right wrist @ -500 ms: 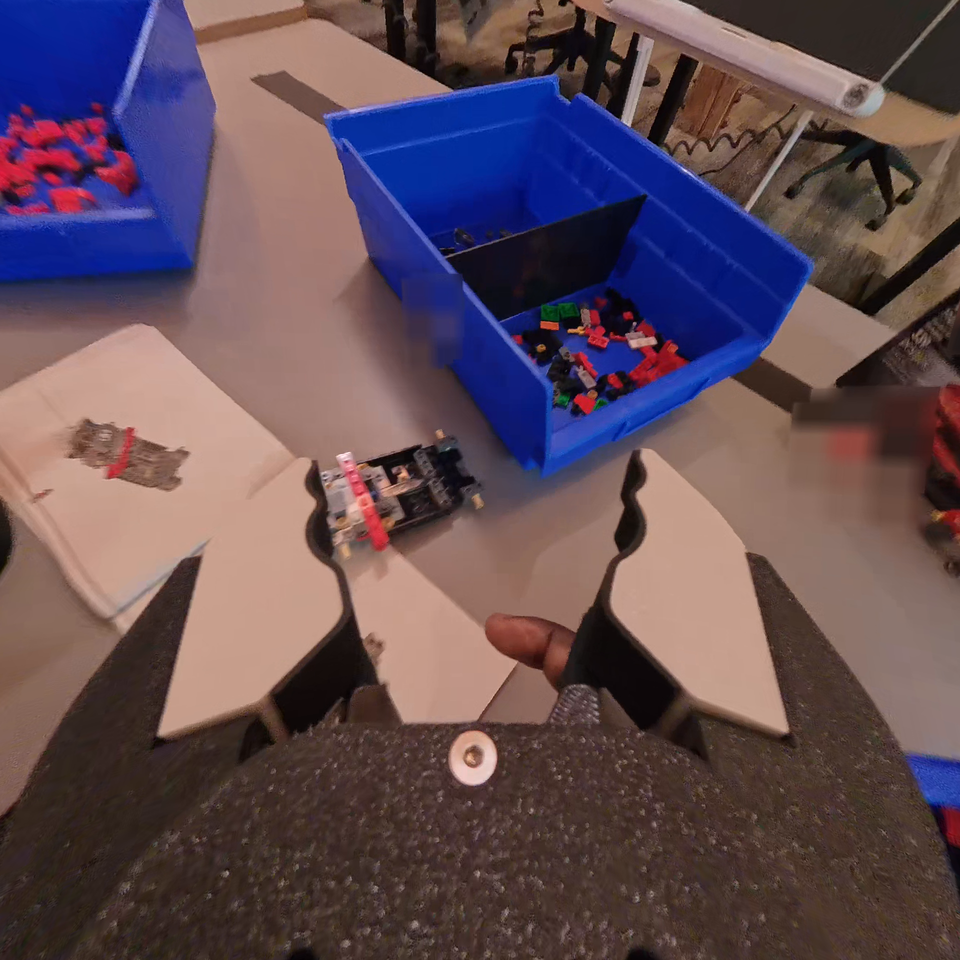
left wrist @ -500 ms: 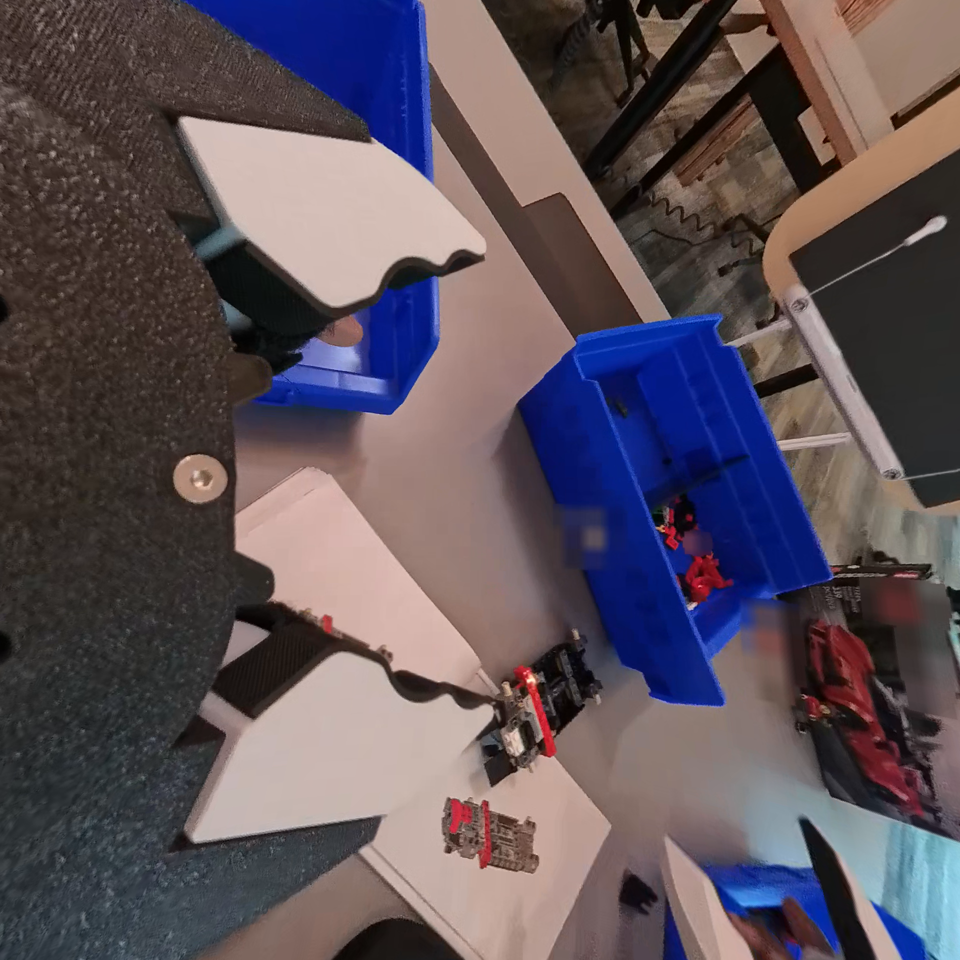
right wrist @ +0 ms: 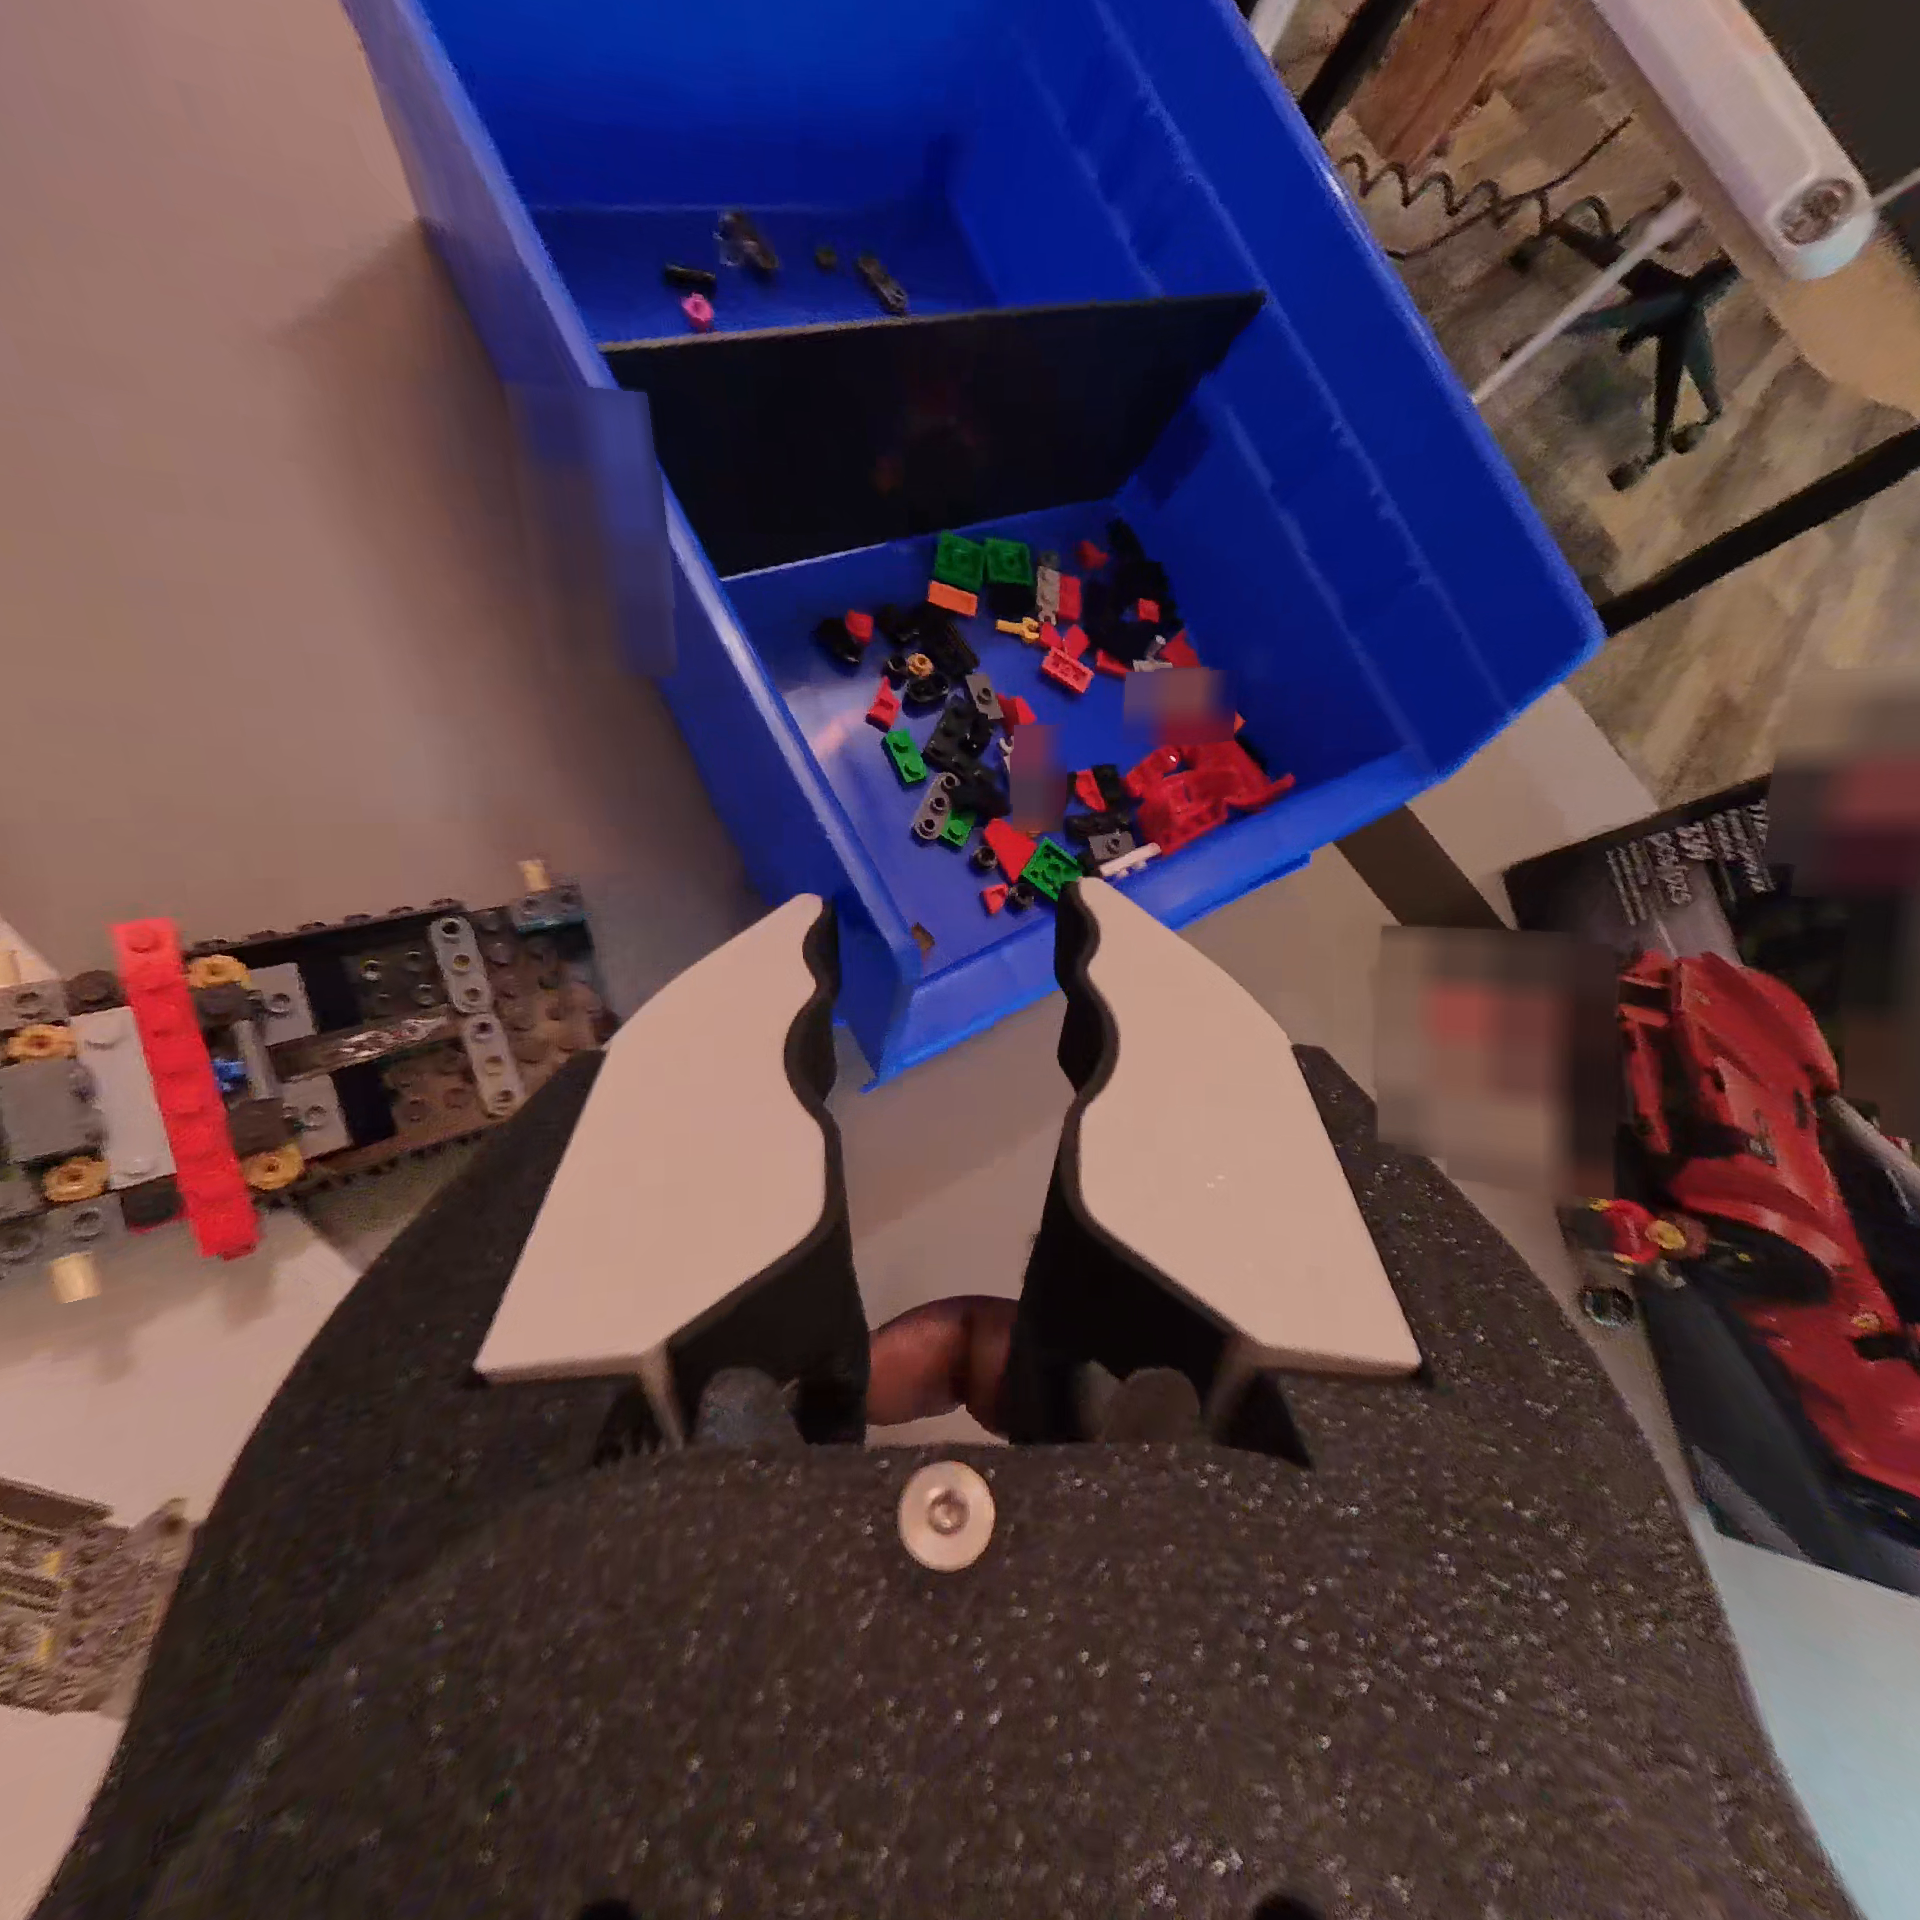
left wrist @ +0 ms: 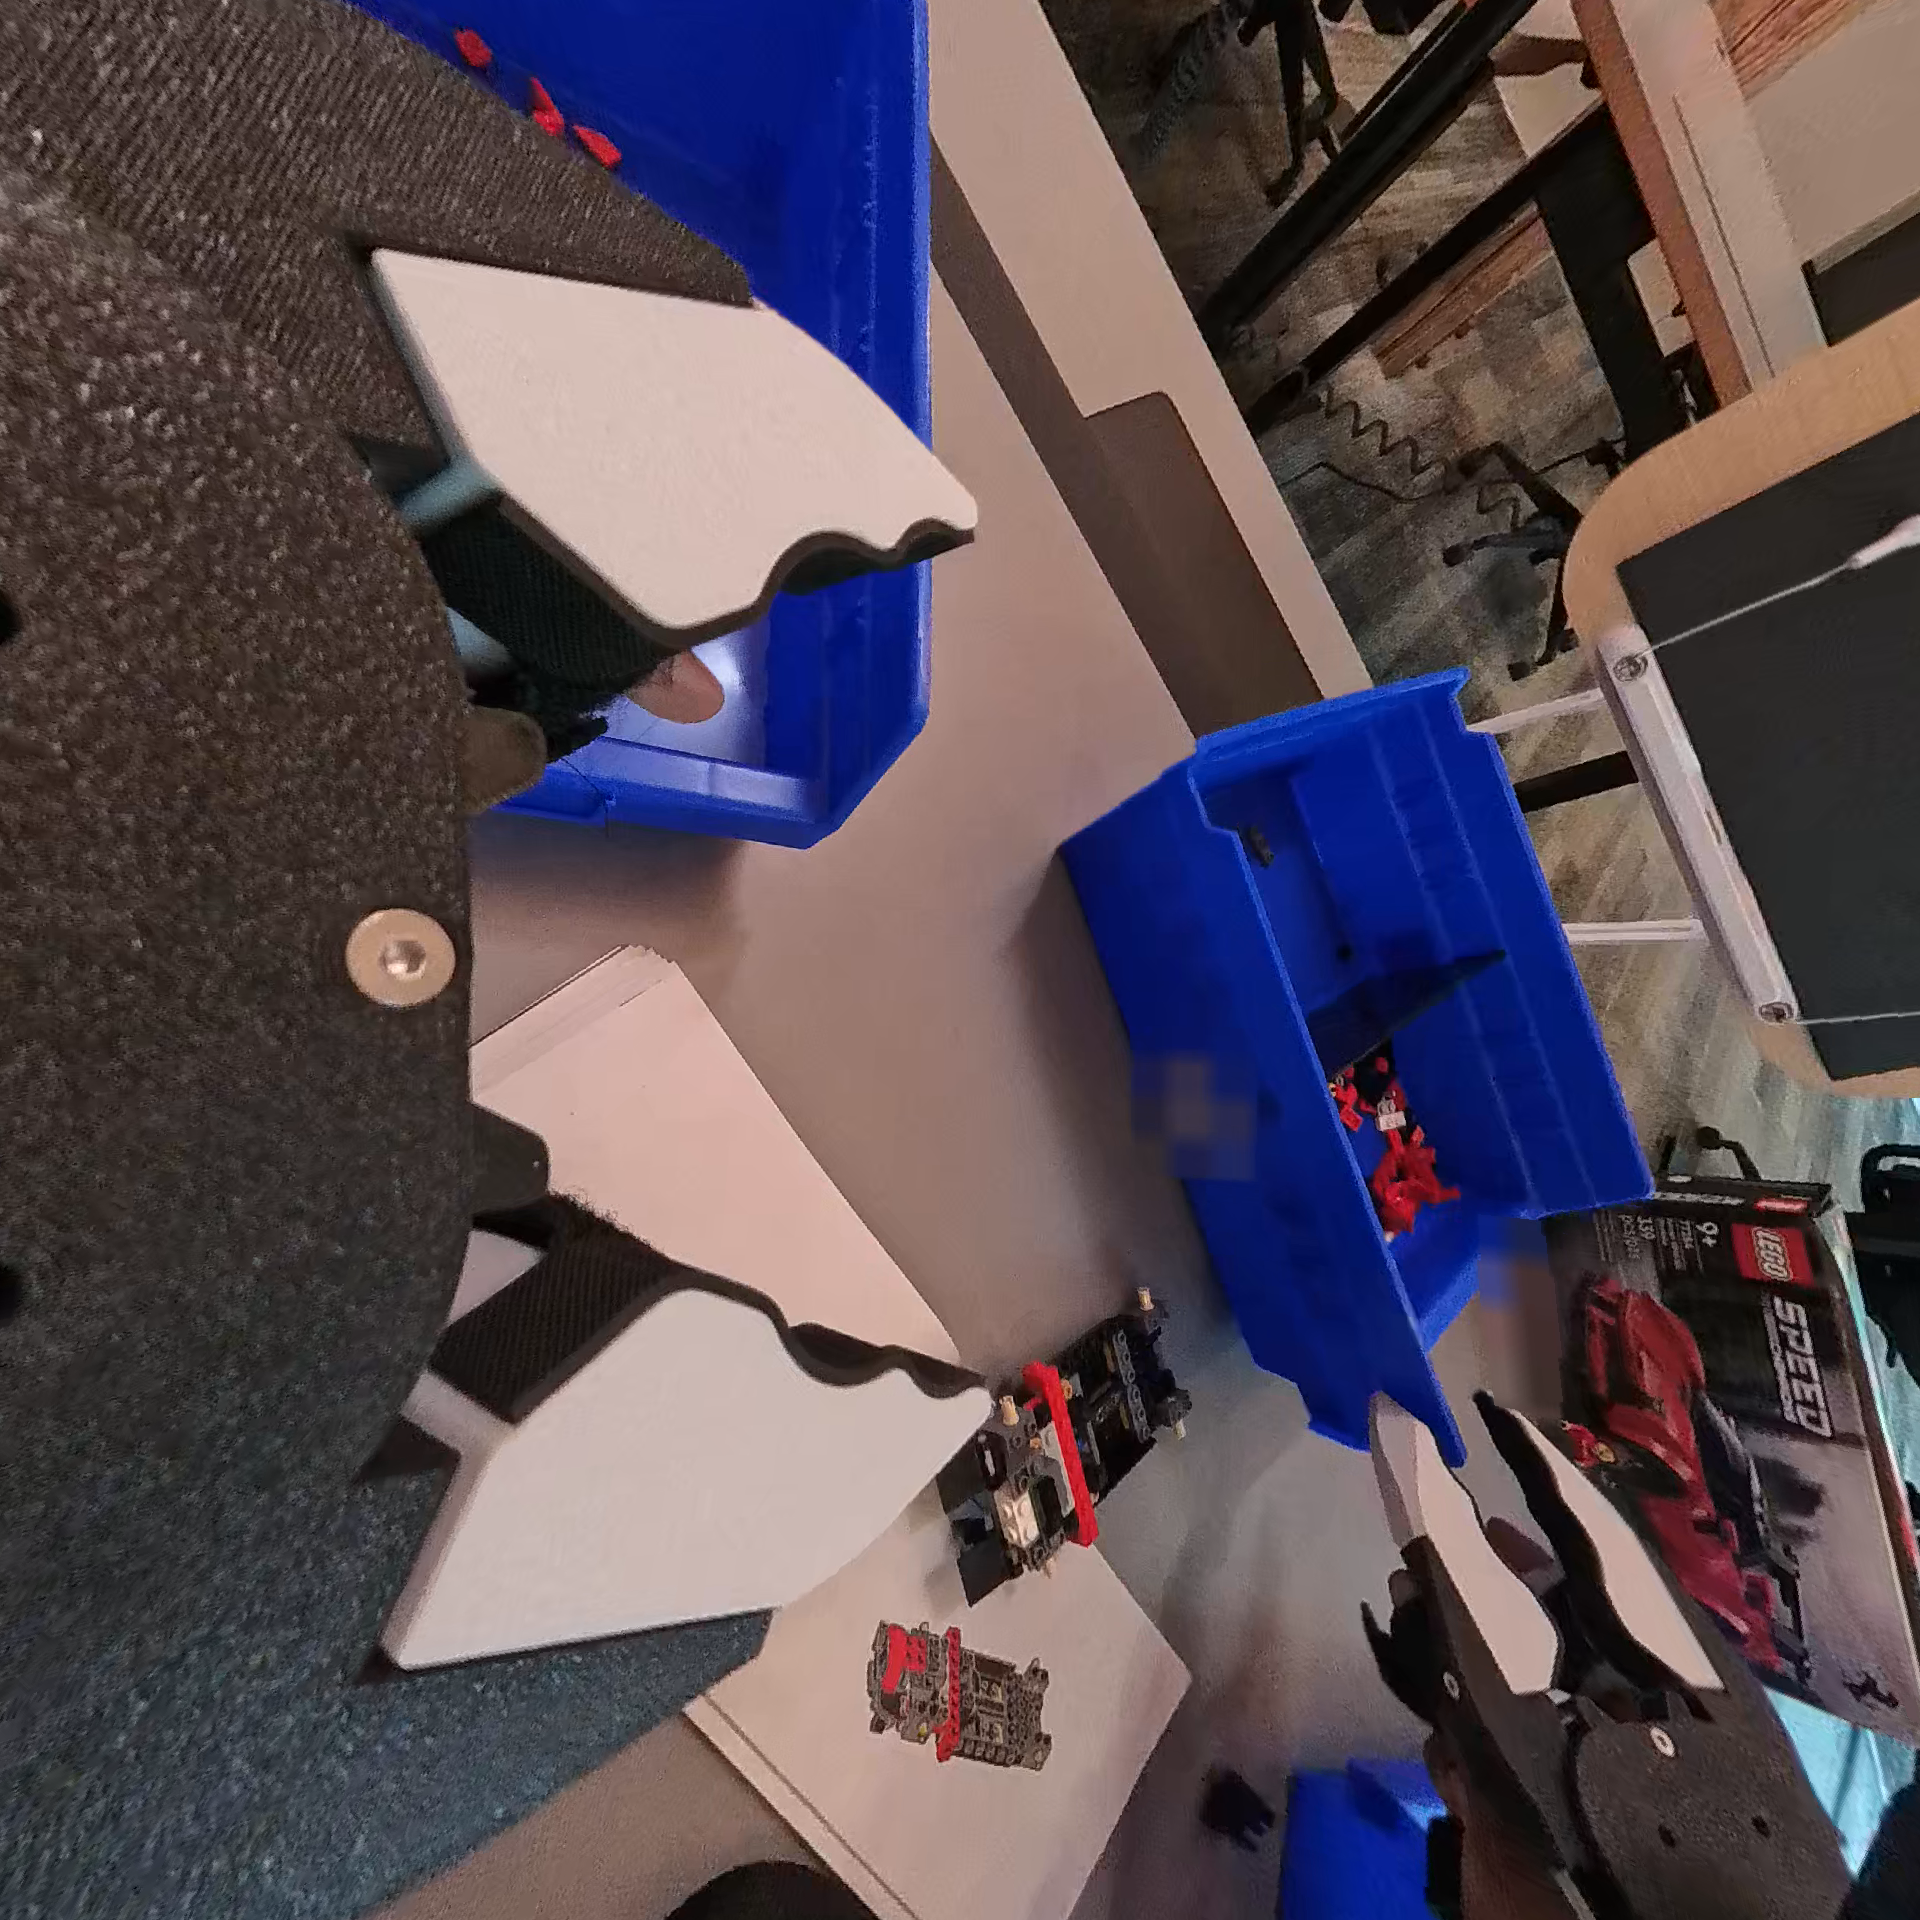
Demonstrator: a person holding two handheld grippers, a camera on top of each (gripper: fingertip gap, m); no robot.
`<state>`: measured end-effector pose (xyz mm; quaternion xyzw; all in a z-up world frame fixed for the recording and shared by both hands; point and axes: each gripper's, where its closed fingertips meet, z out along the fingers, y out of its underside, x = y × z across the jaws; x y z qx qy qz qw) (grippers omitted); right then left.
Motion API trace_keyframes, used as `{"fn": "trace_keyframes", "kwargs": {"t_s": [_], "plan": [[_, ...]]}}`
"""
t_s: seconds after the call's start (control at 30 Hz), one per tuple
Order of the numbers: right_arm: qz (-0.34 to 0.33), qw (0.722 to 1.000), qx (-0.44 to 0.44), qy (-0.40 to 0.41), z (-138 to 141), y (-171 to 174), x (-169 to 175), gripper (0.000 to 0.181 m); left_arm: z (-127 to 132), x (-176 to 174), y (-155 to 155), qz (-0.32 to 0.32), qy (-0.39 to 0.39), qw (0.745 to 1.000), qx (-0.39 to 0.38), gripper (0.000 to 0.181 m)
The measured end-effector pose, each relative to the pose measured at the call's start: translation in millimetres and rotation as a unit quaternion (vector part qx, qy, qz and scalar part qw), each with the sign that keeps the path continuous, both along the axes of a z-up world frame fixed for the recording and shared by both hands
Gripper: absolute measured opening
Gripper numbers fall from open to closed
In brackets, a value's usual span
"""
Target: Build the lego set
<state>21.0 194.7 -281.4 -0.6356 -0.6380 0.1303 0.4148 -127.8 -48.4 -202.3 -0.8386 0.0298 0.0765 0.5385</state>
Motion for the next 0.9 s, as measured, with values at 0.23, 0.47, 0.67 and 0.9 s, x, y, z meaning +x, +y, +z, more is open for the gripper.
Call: {"fn": "trace_keyframes", "kwargs": {"t_s": [0.23, 0.47, 0.67, 0.9], "plan": [[-0.052, 0.999, -0.008, 0.011, -1, 36, 11, 0.036, -8, 3, 1, -0.01, -0.005, 1.0, -0.008, 0.137], [-0.073, 0.997, -0.007, 0.016, -2, 56, 6, 0.033, -10, 6, 3, -0.015, -0.006, 1.0, -0.01, 0.134], [-0.071, 0.997, -0.023, 0.022, -7, 55, 2, 0.029, -12, 9, 4, -0.019, -0.004, 1.0, -0.015, 0.133], [0.006, 0.999, 0.004, 0.046, 18, 27, -22, 0.057, -11, 8, 3, -0.014, 0.0, 1.0, -0.016, 0.132]]}}
